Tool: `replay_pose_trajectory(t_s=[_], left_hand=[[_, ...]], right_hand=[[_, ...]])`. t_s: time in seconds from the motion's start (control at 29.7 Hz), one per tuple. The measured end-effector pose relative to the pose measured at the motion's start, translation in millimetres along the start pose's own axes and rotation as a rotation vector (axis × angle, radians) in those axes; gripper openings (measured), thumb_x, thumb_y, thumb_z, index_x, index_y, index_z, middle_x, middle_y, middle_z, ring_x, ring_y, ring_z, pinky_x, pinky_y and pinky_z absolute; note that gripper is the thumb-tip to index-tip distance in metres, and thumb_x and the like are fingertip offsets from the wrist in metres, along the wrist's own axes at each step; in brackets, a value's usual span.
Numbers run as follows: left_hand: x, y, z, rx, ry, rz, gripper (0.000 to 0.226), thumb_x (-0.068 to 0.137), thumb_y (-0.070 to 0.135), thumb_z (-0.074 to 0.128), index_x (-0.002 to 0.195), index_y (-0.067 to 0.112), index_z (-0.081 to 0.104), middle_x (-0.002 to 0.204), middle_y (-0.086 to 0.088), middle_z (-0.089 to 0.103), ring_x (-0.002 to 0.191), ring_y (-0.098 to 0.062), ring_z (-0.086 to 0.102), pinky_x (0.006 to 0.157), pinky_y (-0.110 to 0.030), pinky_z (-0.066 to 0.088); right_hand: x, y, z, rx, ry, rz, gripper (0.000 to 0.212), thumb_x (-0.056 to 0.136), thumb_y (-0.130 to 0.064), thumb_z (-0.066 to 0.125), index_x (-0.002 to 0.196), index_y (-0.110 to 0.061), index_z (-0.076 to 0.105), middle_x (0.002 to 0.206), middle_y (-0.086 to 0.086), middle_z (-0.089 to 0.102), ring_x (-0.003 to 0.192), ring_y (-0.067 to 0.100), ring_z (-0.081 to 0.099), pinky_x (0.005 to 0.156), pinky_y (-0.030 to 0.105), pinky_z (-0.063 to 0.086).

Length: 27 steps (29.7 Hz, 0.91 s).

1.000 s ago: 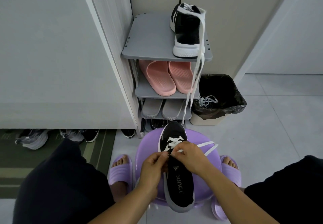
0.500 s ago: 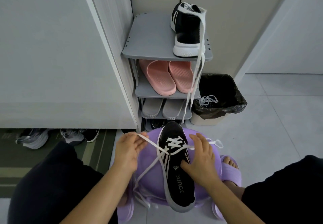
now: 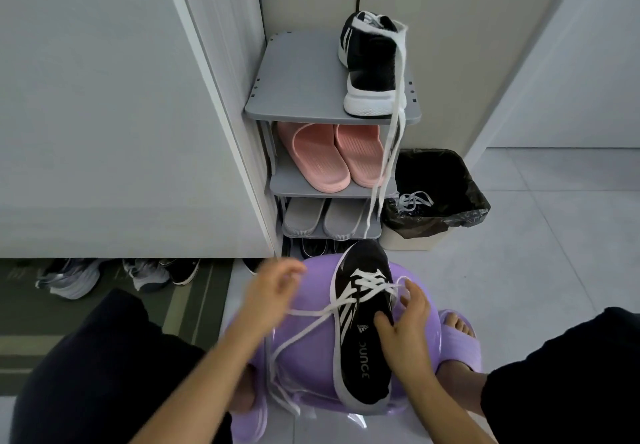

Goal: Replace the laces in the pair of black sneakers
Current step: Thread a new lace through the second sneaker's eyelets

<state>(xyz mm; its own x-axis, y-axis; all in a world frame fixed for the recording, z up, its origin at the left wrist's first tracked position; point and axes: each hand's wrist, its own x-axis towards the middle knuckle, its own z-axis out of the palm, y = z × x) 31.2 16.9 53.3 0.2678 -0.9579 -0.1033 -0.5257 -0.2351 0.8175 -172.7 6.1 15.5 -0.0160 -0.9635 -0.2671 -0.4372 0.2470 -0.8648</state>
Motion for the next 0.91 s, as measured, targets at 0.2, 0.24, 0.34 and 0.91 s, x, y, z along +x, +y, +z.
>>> replay_pose_trajectory(t_s=[0.2,0.24,0.34,0.91], left_hand=[[-14,16,72,0.203,-0.193,0.106,0.023,0.090,0.011,0.055,0.113,0.012,0.061,0.110,-0.003,0.058,0.098,-0.008,0.048,0.076,-0.005,0.032],[-11,19,73,0.250,-0.194,0.097,0.022,0.090,0.013,0.055,0.112,0.012,0.061,0.109,-0.003,0.058,0.099,-0.011,0.049,0.077,-0.011,0.035],[-6,20,72,0.389,-0.229,0.127,0.020,0.092,0.021,0.054,0.109,0.014,0.061,0.111,-0.002,0.056,0.106,-0.015,0.049,0.081,-0.025,0.039],[-6,-36,-2,0.635,-0.376,-0.016,0.032,0.092,0.030,0.052,0.122,0.019,0.052,0.125,0.002,0.055,0.111,-0.017,0.055,0.092,-0.028,0.041]], right_hand=[[-9,2,5,0.105,0.000,0.069,0.065,0.074,-0.011,0.056,0.131,-0.028,0.029,0.137,0.006,0.036,0.127,0.022,0.040,0.108,0.041,0.036],[-10,2,5,0.109,-0.001,0.062,0.064,0.073,-0.015,0.054,0.130,-0.028,0.029,0.138,0.006,0.036,0.127,0.021,0.040,0.109,0.037,0.035],[-11,0,5,0.034,-0.020,0.045,0.069,0.074,-0.019,0.050,0.138,-0.009,0.028,0.143,0.008,0.027,0.130,0.017,0.029,0.107,0.022,0.022],[-2,7,-7,0.317,-0.135,0.055,0.078,0.085,-0.006,0.063,0.145,-0.019,0.015,0.117,-0.022,0.042,0.107,0.006,0.054,0.077,0.012,0.045]])
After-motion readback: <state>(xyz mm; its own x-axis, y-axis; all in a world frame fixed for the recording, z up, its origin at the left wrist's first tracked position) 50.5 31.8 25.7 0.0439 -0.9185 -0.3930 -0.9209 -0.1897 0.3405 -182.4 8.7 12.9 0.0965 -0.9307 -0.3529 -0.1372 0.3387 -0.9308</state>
